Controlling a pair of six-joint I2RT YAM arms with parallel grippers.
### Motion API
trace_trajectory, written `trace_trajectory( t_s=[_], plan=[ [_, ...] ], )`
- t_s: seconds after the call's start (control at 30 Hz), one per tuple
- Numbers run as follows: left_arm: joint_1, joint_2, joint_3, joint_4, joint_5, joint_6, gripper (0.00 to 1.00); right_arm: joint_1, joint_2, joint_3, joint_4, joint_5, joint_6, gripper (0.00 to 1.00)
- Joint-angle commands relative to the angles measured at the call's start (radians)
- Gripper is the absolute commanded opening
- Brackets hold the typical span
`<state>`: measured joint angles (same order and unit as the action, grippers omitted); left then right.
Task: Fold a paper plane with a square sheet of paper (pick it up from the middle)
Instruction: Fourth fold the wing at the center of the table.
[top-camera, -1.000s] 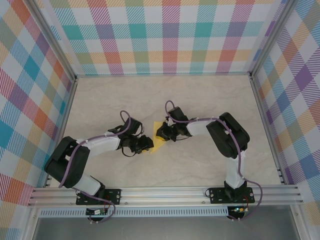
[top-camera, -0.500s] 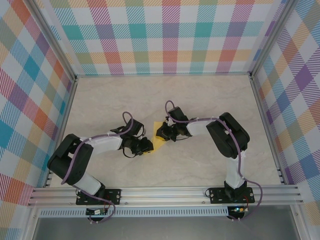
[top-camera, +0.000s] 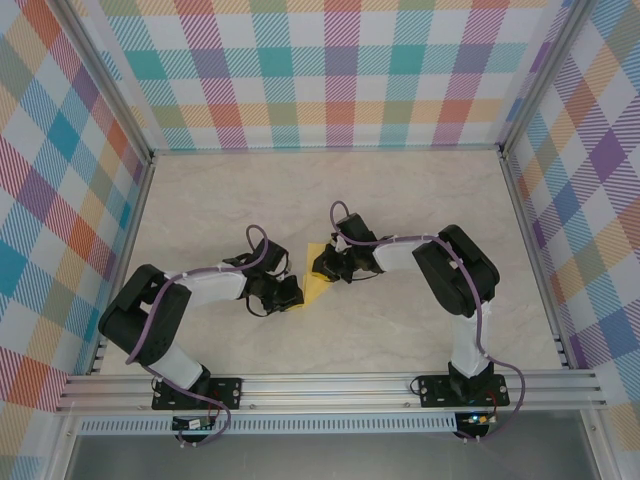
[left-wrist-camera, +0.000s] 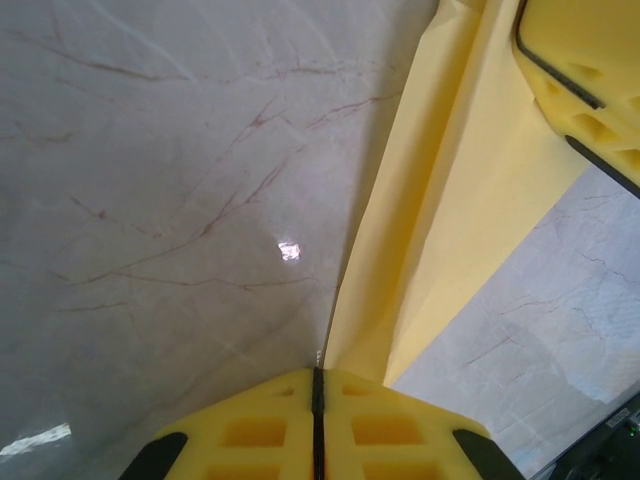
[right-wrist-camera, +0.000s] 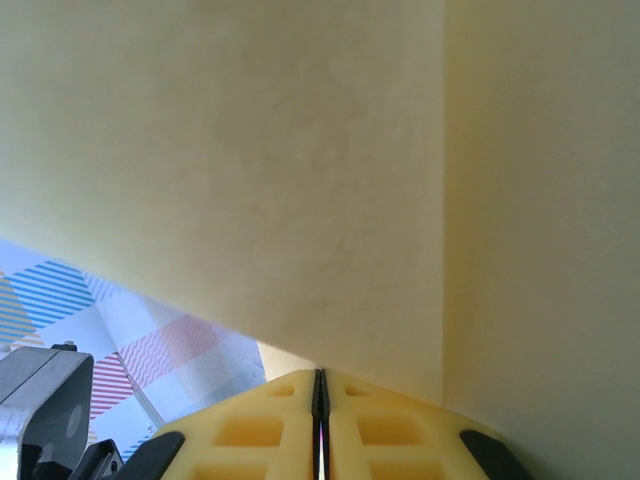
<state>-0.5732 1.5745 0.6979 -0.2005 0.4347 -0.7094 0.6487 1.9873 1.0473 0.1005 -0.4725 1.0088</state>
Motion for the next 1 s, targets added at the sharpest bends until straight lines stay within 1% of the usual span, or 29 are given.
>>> trace_trajectory(
  t_s=[0.0, 0.13, 0.17, 0.37, 0.47, 0.57, 0.8, 0.97],
  plan=[
    [-0.020, -0.053, -0.040, -0.032, 0.005, 0.003, 0.09, -0.005, 0.054, -0.021, -0.085, 0.044, -0.016, 0.11],
    [-0.020, -0.144, -0.029, -0.050, -0.065, -0.033, 0.15, -0.006, 0.053, -0.021, -0.085, 0.044, -0.016, 0.11],
    [-0.020, -0.156, -0.029, -0.037, -0.068, -0.040, 0.16, -0.006, 0.053, -0.021, -0.085, 0.045, -0.016, 0.11],
    [-0.019, -0.130, 0.003, 0.025, -0.065, -0.064, 0.27, -0.006, 0.053, -0.023, -0.086, 0.045, -0.018, 0.11],
    [-0.019, -0.069, 0.030, 0.014, -0.053, -0.051, 0.28, -0.005, 0.053, -0.022, -0.087, 0.046, -0.019, 0.11],
    [-0.020, -0.022, 0.040, 0.037, -0.028, -0.048, 0.28, -0.006, 0.052, -0.023, -0.088, 0.045, -0.019, 0.11],
    [-0.020, 0.006, 0.033, 0.025, -0.026, -0.040, 0.22, -0.006, 0.052, -0.023, -0.091, 0.047, -0.020, 0.11],
    [-0.020, 0.024, 0.024, 0.004, -0.017, -0.019, 0.22, -0.006, 0.053, -0.024, -0.092, 0.048, -0.019, 0.11]
  ],
)
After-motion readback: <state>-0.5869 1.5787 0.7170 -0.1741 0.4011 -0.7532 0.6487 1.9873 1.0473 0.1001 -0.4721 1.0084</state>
